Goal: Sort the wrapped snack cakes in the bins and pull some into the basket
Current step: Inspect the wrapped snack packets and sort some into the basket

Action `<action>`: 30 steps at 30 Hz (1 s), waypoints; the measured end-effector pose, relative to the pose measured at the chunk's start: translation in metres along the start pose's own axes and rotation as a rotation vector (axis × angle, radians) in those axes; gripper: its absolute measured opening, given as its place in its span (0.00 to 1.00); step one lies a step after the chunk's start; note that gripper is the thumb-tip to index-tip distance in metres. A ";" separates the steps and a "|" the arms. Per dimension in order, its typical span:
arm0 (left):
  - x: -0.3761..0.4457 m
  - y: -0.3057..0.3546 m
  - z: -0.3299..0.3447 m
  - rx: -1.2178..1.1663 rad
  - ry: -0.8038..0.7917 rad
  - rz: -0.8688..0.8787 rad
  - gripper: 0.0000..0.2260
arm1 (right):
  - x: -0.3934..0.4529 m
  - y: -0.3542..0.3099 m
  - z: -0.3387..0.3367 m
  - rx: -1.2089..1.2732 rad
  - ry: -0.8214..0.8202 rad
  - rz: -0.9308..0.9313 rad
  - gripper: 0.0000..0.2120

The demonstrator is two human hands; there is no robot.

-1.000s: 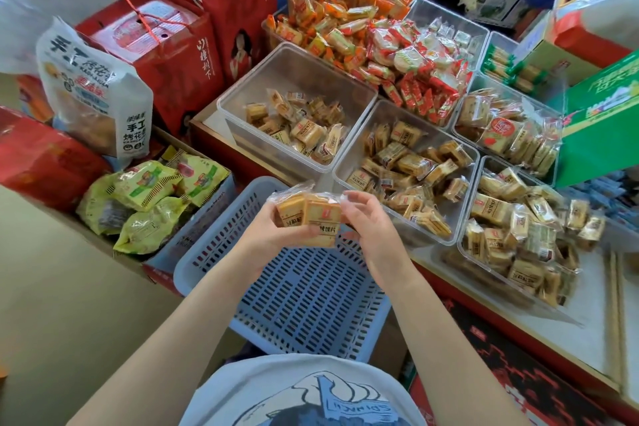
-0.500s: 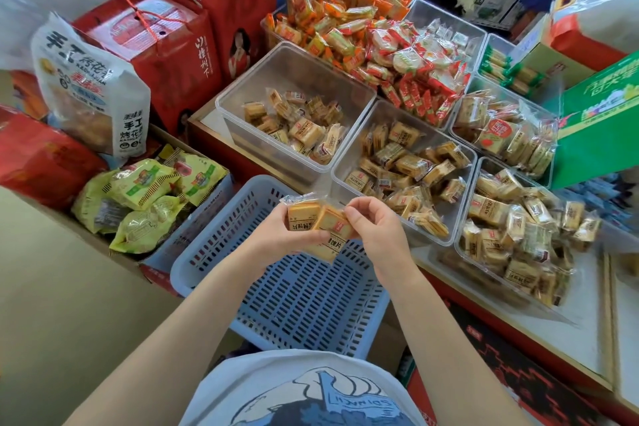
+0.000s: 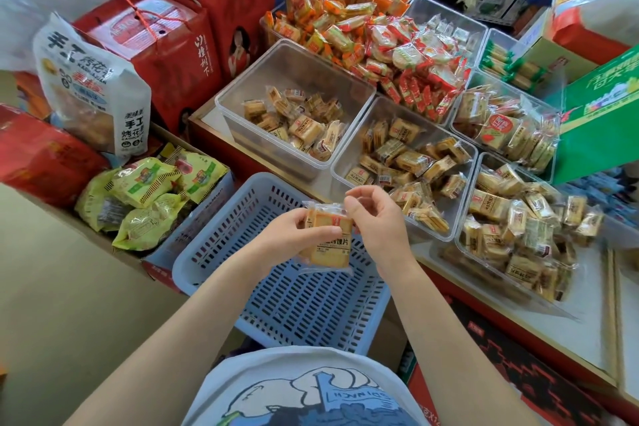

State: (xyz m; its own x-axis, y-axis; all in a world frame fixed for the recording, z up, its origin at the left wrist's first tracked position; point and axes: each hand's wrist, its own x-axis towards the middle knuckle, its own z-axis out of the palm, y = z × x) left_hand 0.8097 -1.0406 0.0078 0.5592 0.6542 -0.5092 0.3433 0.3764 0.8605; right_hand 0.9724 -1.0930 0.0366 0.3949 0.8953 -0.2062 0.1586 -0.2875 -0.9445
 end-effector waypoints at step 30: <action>0.018 0.003 0.000 -0.659 0.399 -0.100 0.16 | 0.003 0.010 0.003 0.079 -0.106 0.157 0.06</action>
State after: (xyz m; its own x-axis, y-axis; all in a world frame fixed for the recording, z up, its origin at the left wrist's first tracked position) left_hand 0.8211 -1.0273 0.0012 0.1926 0.7364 -0.6486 -0.2120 0.6766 0.7052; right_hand 0.9728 -1.0923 0.0258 0.3107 0.8736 -0.3745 0.0290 -0.4025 -0.9149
